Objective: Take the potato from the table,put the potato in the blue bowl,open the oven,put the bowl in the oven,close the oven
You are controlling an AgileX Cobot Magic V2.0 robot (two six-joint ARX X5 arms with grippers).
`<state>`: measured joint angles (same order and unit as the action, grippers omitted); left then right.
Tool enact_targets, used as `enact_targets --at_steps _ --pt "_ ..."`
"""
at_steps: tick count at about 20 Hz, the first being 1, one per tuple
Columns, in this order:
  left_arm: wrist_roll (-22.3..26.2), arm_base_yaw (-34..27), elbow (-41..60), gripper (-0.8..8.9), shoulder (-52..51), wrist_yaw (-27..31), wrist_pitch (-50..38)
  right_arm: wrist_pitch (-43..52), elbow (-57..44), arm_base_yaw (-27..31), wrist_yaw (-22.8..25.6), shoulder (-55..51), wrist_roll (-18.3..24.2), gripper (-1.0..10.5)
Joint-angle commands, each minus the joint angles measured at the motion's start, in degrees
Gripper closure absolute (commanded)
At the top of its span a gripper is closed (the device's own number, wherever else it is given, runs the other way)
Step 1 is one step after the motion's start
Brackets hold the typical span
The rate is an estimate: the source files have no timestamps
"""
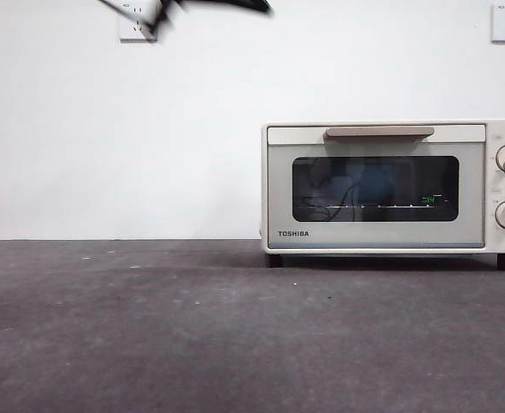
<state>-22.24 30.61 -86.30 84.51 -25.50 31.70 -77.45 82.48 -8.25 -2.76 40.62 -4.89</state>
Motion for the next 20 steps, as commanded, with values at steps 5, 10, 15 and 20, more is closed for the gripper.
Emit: enact_targets --at_steps 5,10,15,20 --pt "11.52 2.19 0.15 8.18 -22.51 20.70 10.54 -1.07 -0.20 -0.02 0.26 3.76 0.42 9.4" --pt "11.54 1.95 0.15 8.18 -31.74 22.75 14.51 -1.07 -0.20 -0.02 0.26 9.20 0.42 9.4" --pt "19.50 1.95 0.15 8.18 -33.42 22.84 15.02 -0.94 -0.20 -0.02 0.33 16.70 0.42 9.4" --pt "41.38 -8.11 8.87 8.17 -34.45 25.18 13.60 3.43 -0.20 -0.02 0.87 26.16 0.42 9.5"
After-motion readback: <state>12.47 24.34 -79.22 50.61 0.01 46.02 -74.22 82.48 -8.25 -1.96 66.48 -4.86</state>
